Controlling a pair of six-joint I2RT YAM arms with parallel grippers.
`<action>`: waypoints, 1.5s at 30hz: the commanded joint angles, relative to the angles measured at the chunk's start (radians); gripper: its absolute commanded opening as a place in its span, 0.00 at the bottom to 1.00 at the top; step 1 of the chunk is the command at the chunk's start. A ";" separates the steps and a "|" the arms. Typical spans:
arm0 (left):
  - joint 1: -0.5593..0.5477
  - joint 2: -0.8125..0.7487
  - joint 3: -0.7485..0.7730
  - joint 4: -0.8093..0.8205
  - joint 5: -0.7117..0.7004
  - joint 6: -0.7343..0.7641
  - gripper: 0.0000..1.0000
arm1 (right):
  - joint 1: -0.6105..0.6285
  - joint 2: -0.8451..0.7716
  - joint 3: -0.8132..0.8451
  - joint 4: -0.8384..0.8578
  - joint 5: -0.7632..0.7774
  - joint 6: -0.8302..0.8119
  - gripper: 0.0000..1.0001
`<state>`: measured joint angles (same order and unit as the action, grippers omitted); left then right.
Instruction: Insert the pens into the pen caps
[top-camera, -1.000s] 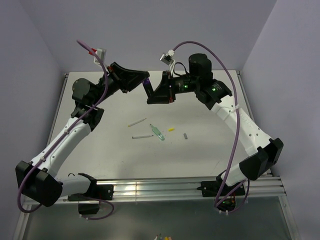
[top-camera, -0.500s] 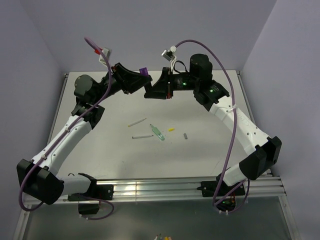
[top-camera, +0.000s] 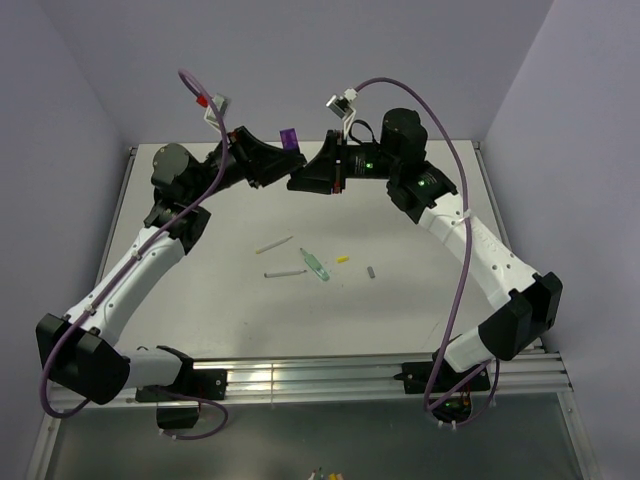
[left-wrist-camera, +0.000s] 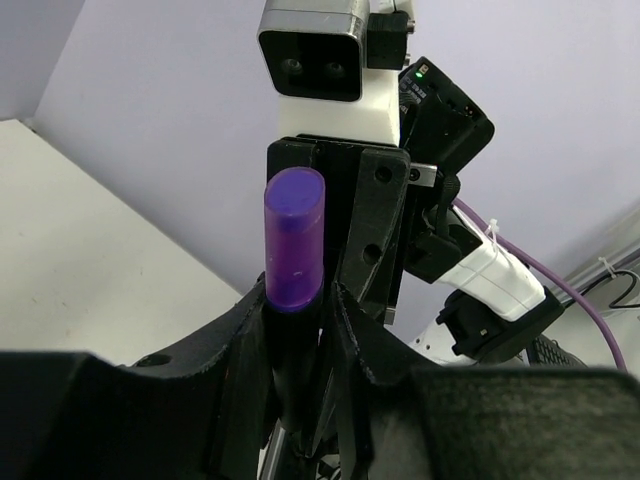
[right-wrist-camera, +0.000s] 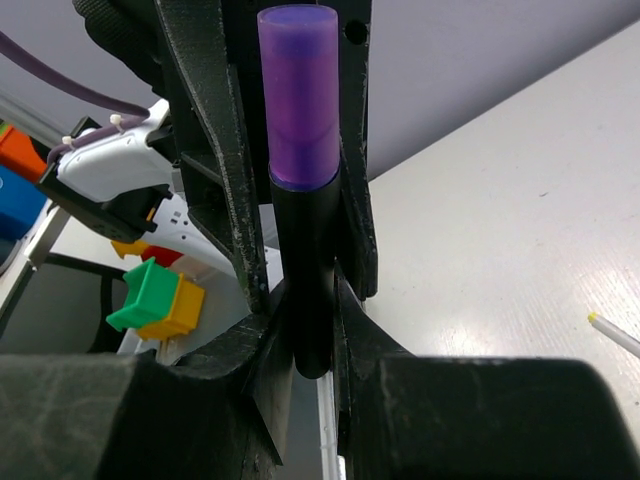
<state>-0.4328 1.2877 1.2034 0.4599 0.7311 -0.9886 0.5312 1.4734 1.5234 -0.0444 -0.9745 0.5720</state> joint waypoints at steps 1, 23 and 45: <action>0.009 -0.010 0.047 0.036 0.011 -0.004 0.33 | -0.007 -0.038 -0.022 0.069 -0.001 0.012 0.00; 0.032 0.333 0.582 -0.838 -0.217 0.920 0.00 | -0.128 -0.127 -0.163 -0.179 0.098 -0.266 0.78; -0.161 0.762 0.416 -0.681 -0.865 1.880 0.04 | -0.398 -0.186 -0.256 -0.258 0.086 -0.417 0.79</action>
<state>-0.5861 1.9968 1.5932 -0.3347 -0.0868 0.7738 0.1345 1.3167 1.2675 -0.3229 -0.9031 0.1806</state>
